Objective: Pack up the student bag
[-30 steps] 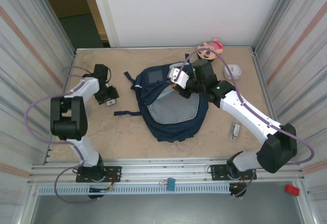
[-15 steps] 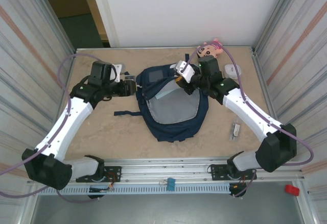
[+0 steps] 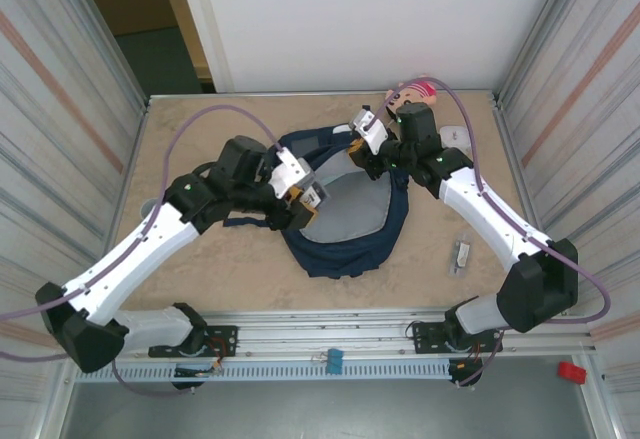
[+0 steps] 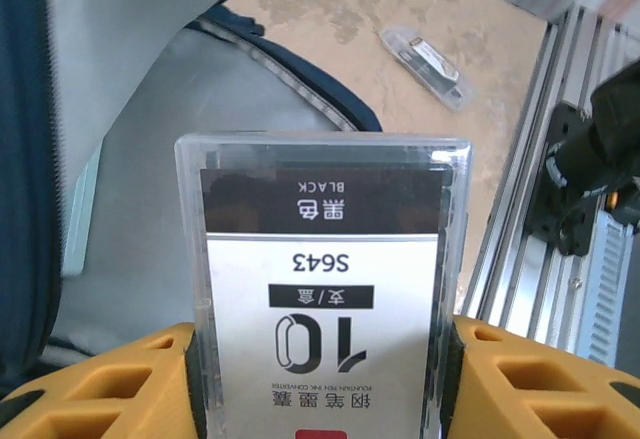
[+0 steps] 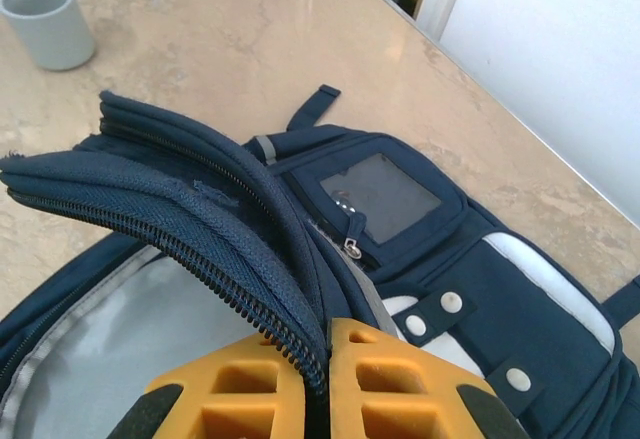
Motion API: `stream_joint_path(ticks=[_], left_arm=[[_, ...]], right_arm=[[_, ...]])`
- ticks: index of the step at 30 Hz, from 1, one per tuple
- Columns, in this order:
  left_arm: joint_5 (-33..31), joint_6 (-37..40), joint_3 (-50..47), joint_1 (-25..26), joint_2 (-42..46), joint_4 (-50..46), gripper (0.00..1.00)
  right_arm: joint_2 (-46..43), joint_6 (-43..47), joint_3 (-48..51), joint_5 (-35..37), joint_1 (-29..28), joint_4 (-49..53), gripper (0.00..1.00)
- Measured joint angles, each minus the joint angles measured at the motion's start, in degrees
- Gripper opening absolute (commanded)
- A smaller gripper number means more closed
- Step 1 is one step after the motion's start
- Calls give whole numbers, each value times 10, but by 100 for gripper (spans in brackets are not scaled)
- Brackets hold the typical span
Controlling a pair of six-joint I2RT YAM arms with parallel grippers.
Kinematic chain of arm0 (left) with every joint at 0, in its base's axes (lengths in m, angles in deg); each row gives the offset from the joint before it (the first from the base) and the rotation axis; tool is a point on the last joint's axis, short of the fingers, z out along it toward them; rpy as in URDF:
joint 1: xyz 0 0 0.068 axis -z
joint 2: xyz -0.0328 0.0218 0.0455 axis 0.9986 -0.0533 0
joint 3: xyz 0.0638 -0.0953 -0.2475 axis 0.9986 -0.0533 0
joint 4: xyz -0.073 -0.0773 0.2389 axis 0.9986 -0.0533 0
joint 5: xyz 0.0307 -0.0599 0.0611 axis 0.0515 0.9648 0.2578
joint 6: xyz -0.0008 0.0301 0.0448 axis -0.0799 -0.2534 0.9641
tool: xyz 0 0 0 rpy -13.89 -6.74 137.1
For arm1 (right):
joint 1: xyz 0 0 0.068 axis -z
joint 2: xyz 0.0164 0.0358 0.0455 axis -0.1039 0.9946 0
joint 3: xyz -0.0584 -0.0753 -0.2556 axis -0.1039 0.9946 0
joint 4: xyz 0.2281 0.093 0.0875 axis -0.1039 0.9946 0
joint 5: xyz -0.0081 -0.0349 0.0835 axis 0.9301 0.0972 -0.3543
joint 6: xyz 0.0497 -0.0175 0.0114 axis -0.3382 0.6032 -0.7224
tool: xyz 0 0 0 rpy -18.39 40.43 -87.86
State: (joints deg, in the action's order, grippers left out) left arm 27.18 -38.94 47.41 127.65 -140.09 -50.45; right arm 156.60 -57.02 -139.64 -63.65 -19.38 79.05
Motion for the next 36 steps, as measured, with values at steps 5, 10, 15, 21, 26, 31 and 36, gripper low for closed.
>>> stream_joint_path(ticks=[5,10,15,21,26,31,36], left_arm=[[-15,75,47,28,-89,-1,46],[-28,126,71,58,-168,1,46],[-37,147,71,76,-218,9,47],[-97,155,71,75,-288,47,50],[-134,146,72,64,-344,70,52],[-163,136,76,51,-348,81,63],[-170,116,75,50,-340,89,85]], right_arm=[[0,0,-1,-8,3,0,0],[0,-8,-1,-14,3,0,0],[0,-11,-1,-16,3,0,0],[-1,-11,-1,-24,3,0,0],[-1,-11,-1,-26,8,0,0],[-1,-13,-1,-26,10,-12,0],[-2,-13,-1,-27,11,-14,0]])
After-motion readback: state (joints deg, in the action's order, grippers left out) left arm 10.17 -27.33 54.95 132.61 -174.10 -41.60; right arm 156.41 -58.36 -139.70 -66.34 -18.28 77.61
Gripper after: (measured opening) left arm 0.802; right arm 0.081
